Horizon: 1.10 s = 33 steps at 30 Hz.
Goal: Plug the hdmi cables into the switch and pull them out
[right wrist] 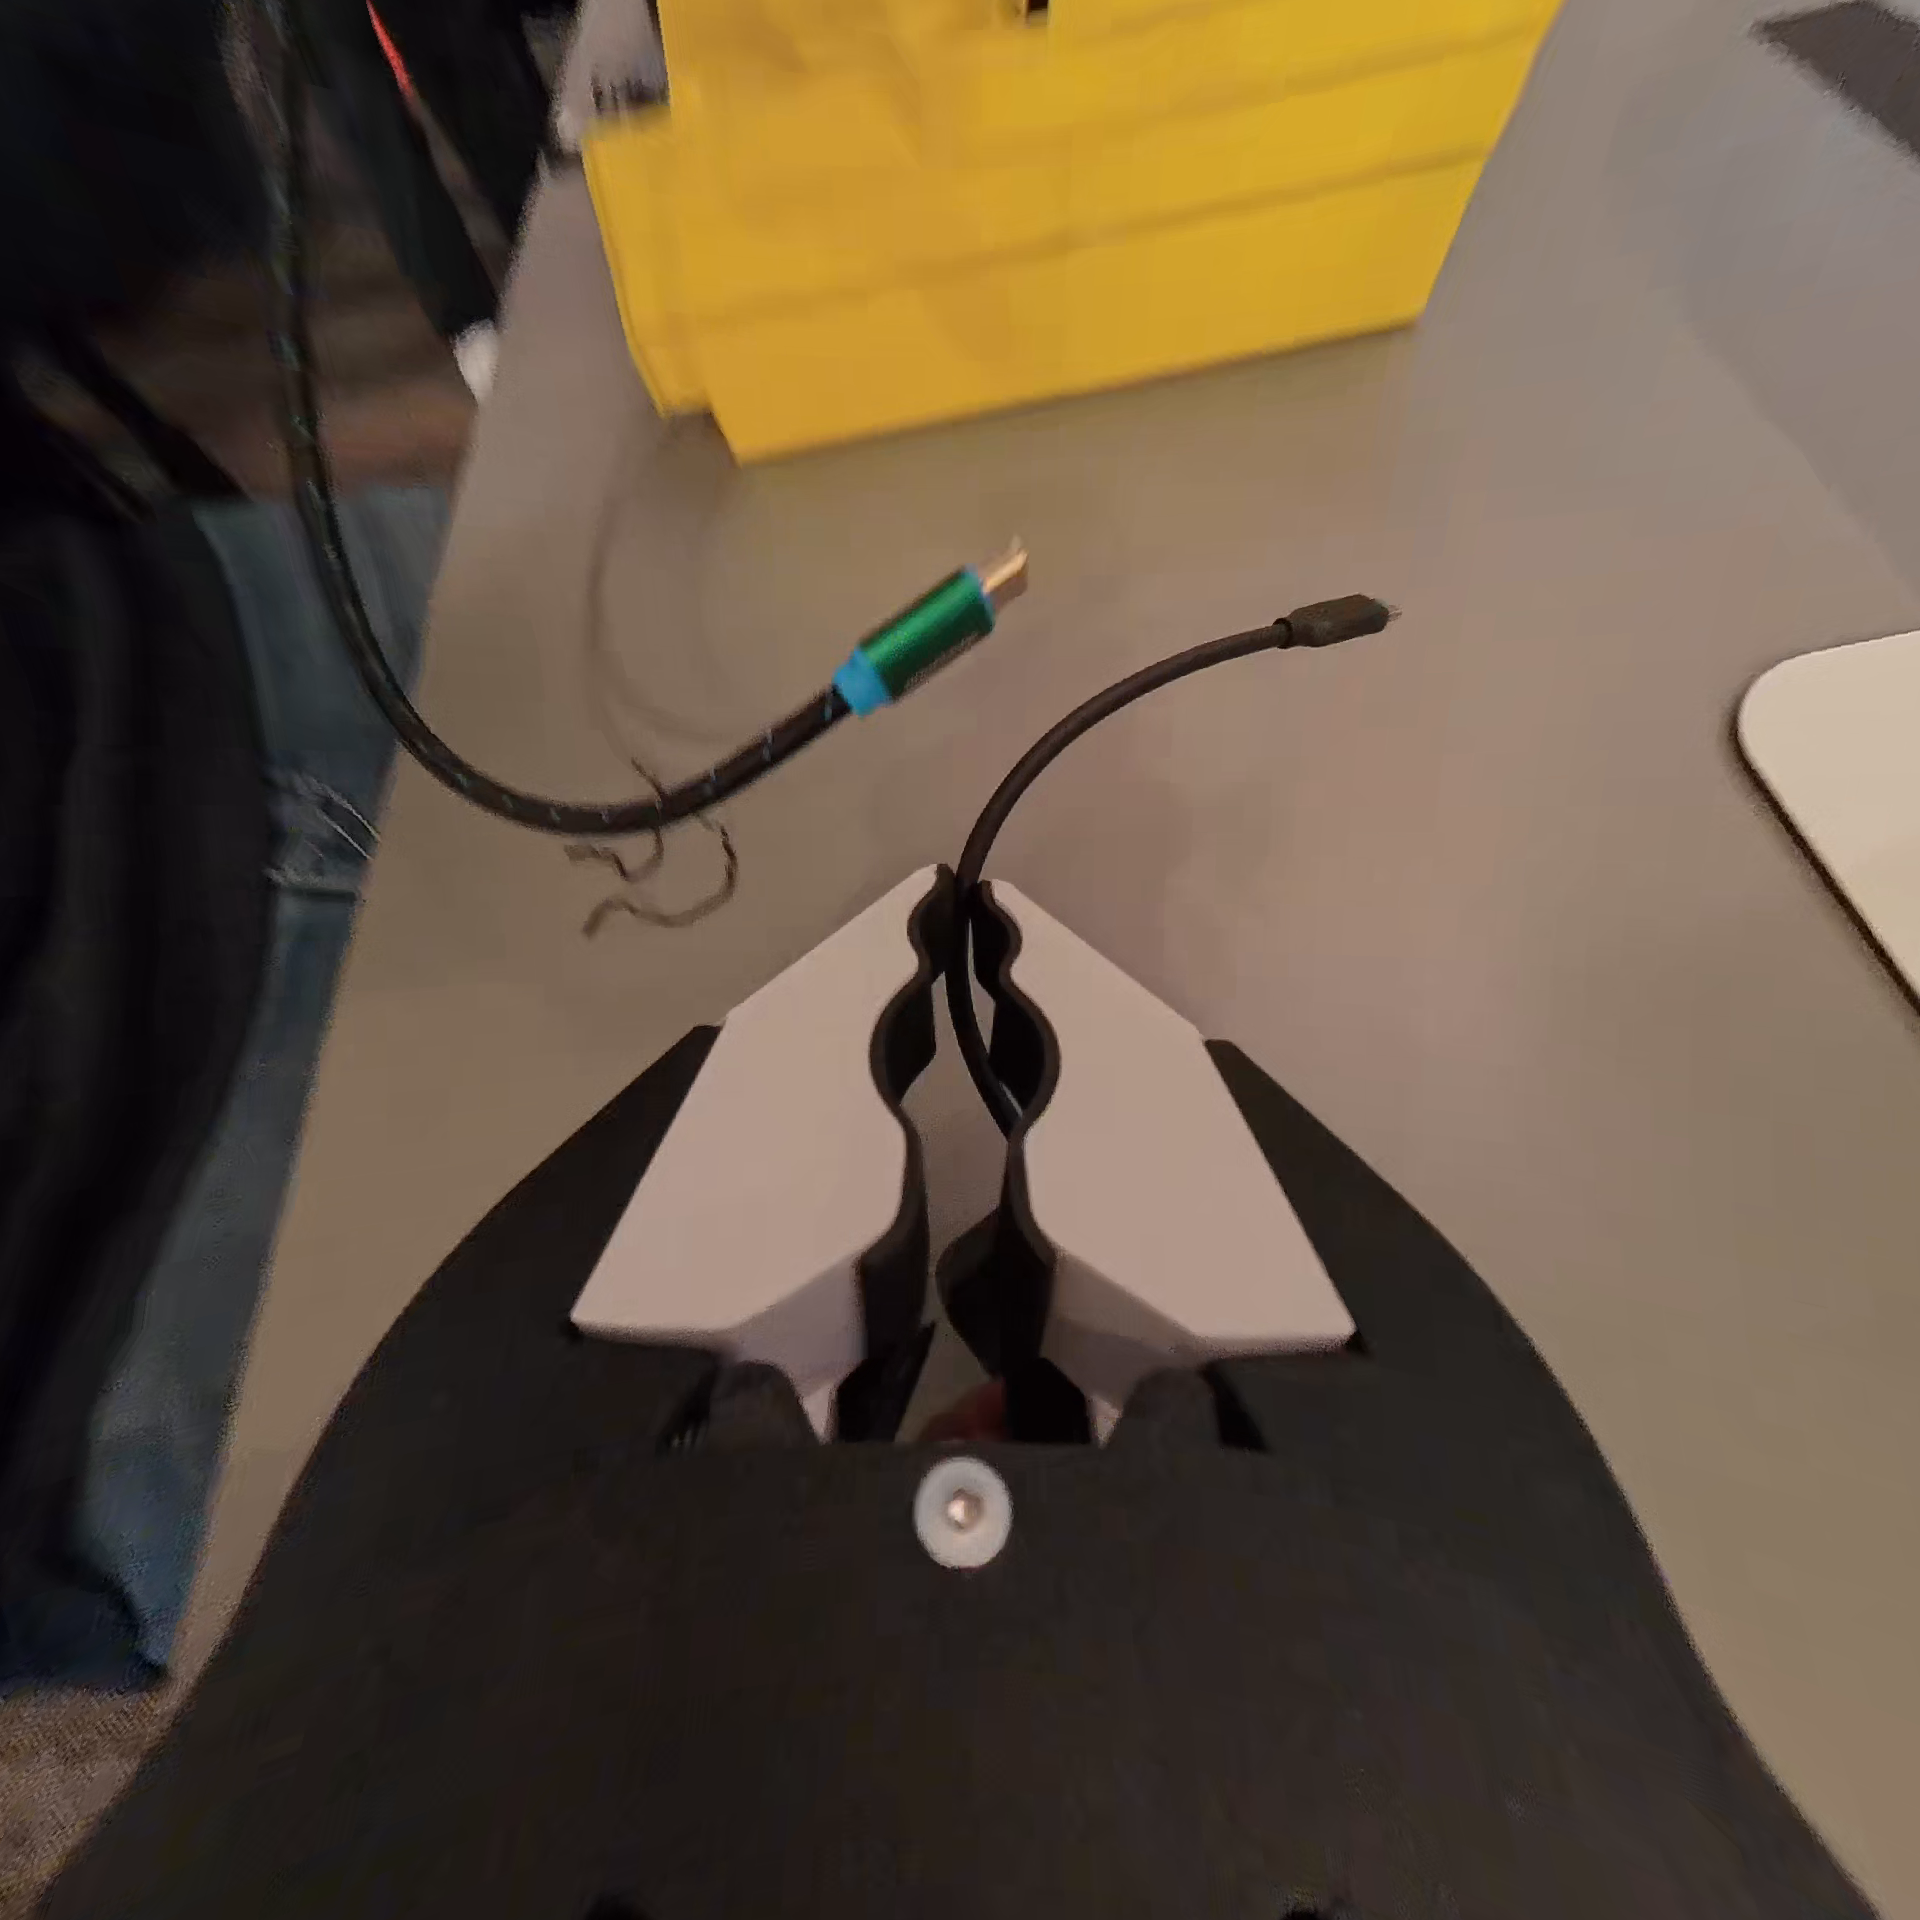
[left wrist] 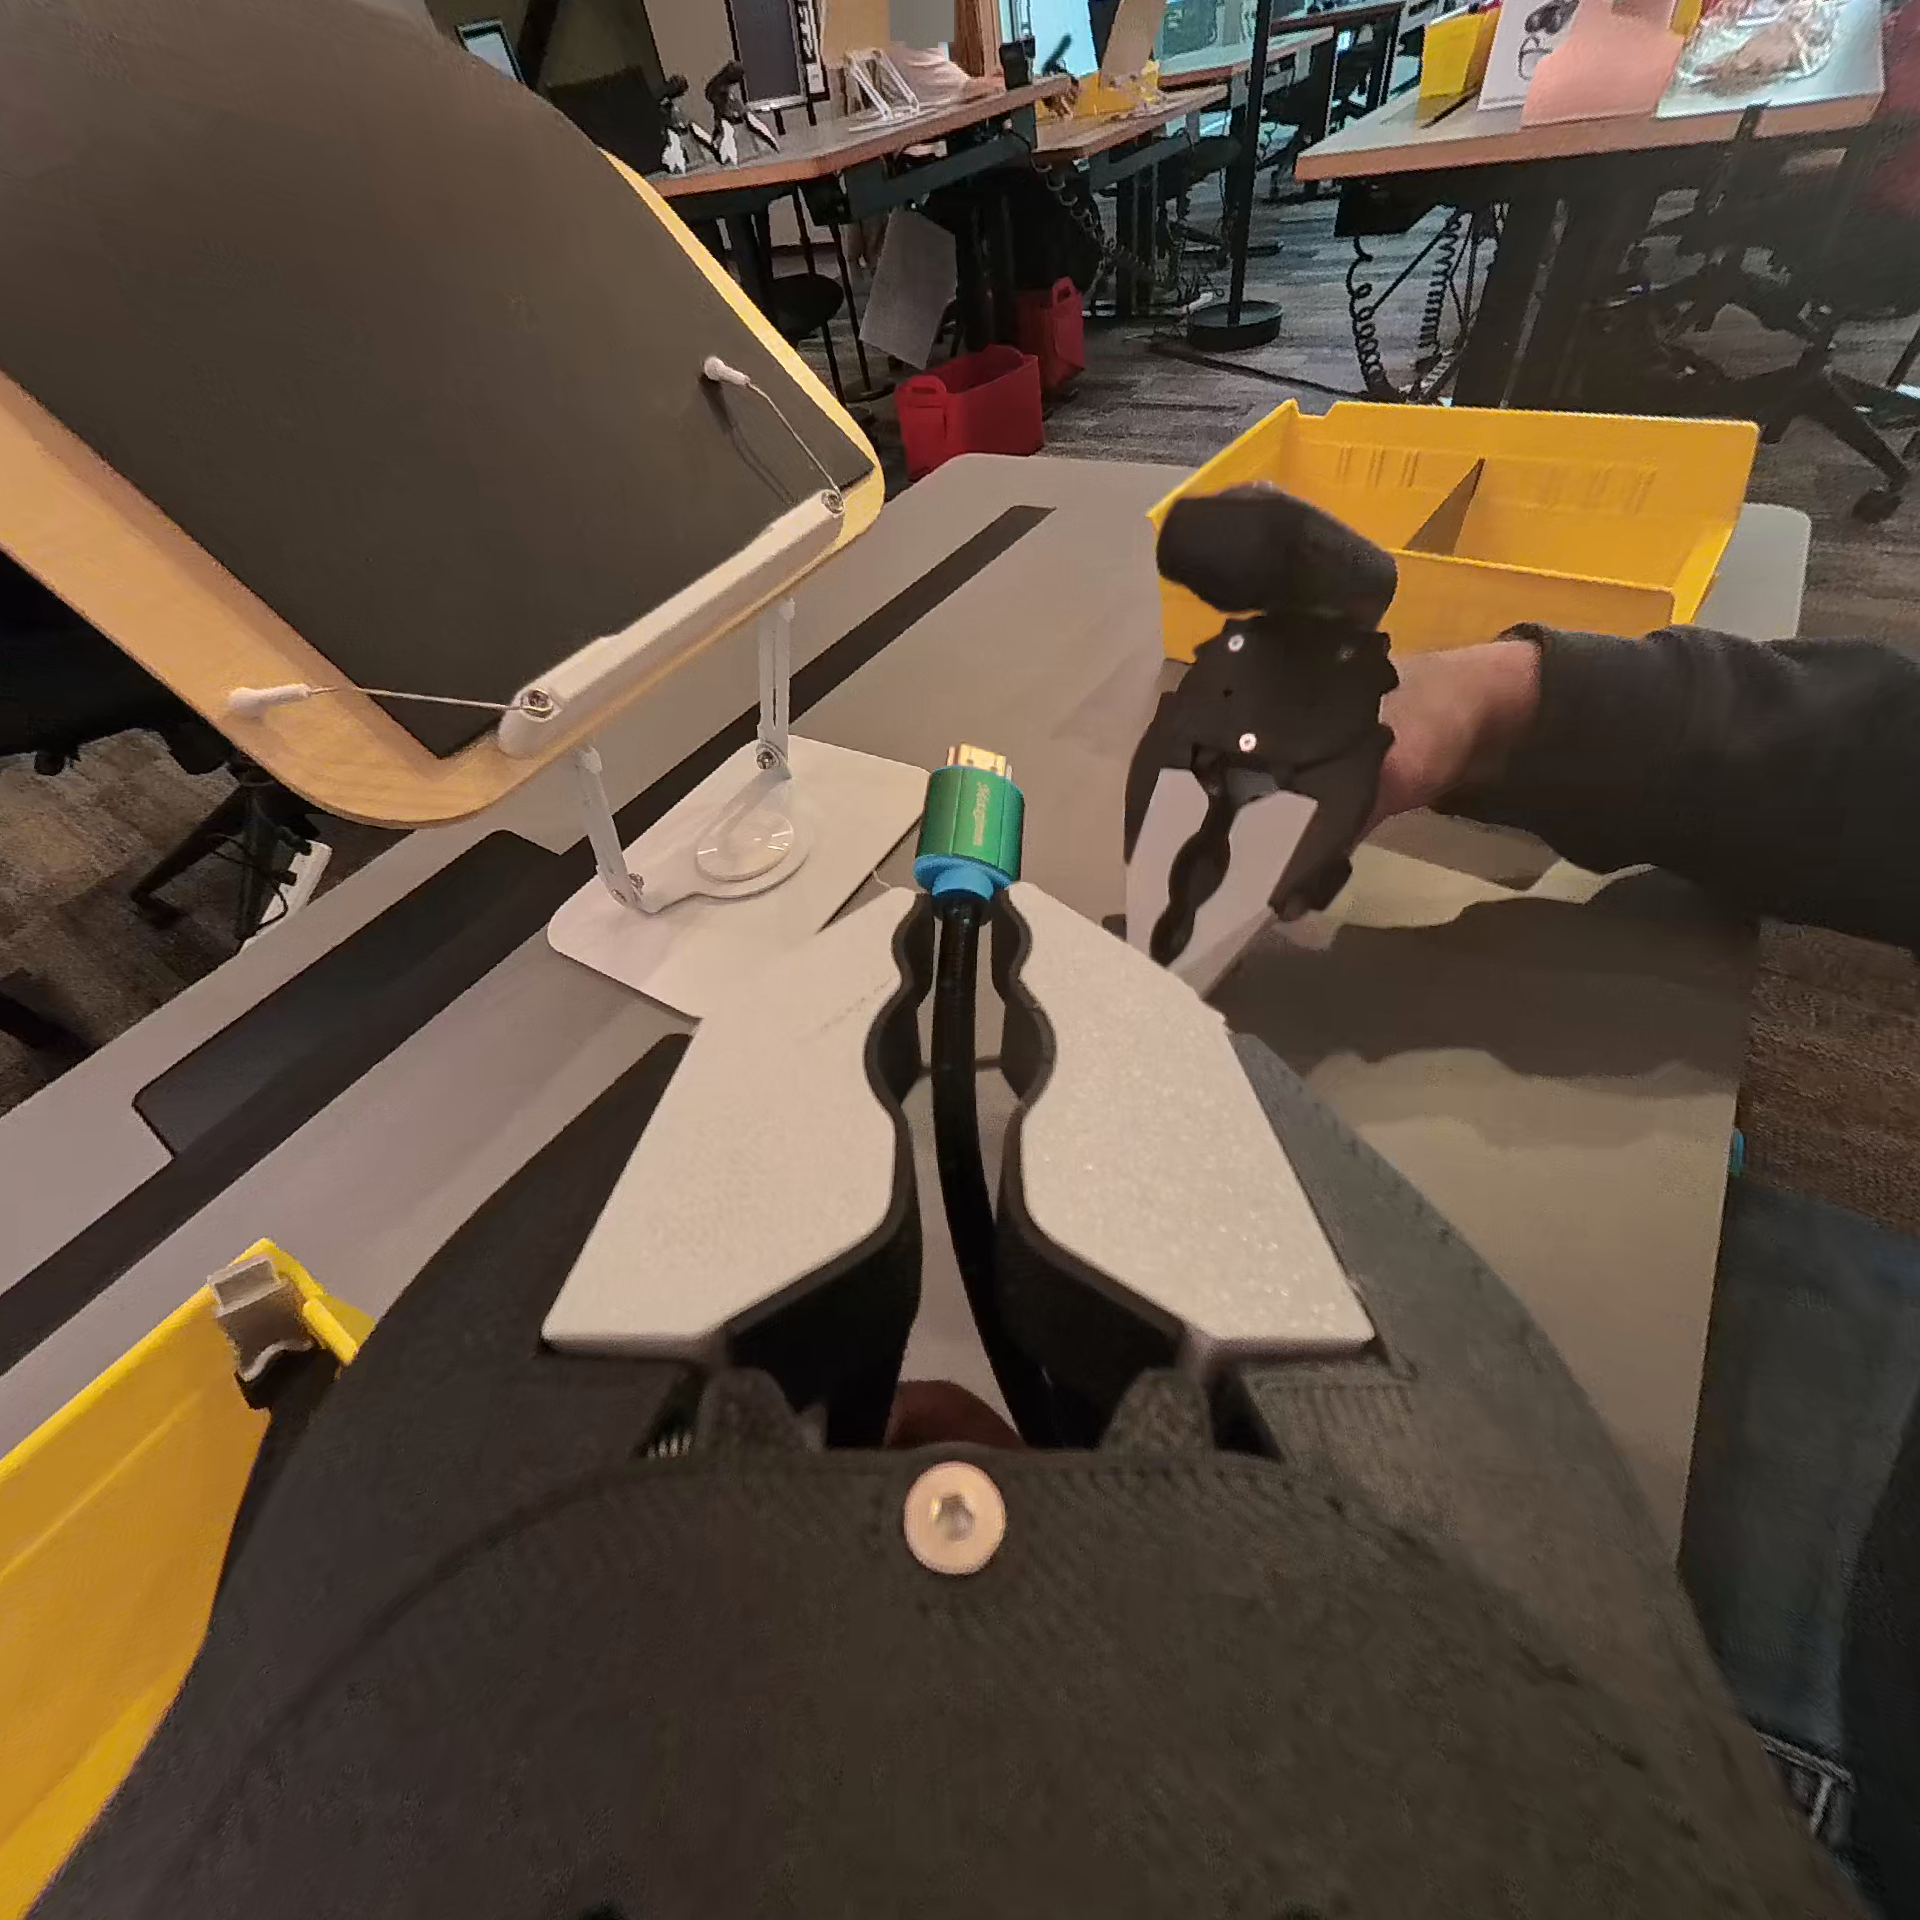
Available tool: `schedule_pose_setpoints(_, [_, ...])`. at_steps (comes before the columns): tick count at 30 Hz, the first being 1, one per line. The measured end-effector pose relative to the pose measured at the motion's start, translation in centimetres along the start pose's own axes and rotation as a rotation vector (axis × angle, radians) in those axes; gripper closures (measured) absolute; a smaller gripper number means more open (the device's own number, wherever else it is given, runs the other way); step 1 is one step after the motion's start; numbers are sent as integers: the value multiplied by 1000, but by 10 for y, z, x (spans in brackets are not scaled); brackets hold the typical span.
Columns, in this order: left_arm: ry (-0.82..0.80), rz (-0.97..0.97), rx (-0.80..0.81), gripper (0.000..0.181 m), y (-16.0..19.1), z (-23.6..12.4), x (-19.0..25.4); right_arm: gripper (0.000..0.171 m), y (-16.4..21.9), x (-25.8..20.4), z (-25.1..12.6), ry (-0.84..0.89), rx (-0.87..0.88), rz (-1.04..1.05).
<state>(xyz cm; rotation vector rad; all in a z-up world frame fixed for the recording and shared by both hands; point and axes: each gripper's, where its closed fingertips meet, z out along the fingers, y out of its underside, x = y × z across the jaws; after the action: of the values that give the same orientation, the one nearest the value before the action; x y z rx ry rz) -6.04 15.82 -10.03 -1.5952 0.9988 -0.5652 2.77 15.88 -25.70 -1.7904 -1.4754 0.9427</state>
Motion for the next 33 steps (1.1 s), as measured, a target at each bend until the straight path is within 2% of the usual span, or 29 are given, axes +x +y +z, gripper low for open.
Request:
schedule_pose_setpoints(5, [-5, -2, 7, 172, -2, -2, -2, 171, -49, -4, -40, -125, 304, 222])
schedule_pose_setpoints(7, [-4, 0, 4, 171, -2, -2, -1, 171, -56, -1, -54, -149, 385, 285])
schedule_pose_setpoints(14, [7, 0, 1, 172, -1, 1, 2, 171, 1, 32, -63, -73, 366, 443])
schedule_pose_setpoints(18, [9, 1, -3, 172, 0, 2, 4, 171, 33, 49, -66, -5, 284, 498])
schedule_pose_setpoints(21, [10, 1, -7, 172, 1, 3, 5, 170, 56, 67, -66, 135, 169, 485])
schedule_pose_setpoints(25, [10, -1, -15, 172, 3, 4, 5, 131, 77, 81, -76, 428, -70, 347])
schedule_pose_setpoints(26, [10, -1, -17, 172, 4, 4, 4, 129, 74, 77, -78, 473, -105, 307])
schedule_pose_setpoints(28, [9, -2, -18, 172, 5, 5, 3, 123, 57, 52, -68, 459, -108, 252])
schedule_pose_setpoints(30, [9, -3, -18, 172, 5, 5, 3, 108, 43, 23, -45, 403, -103, 229])
schedule_pose_setpoints(33, [11, -3, -18, 171, 5, 5, 3, 91, 44, 3, -8, 434, -169, 164])
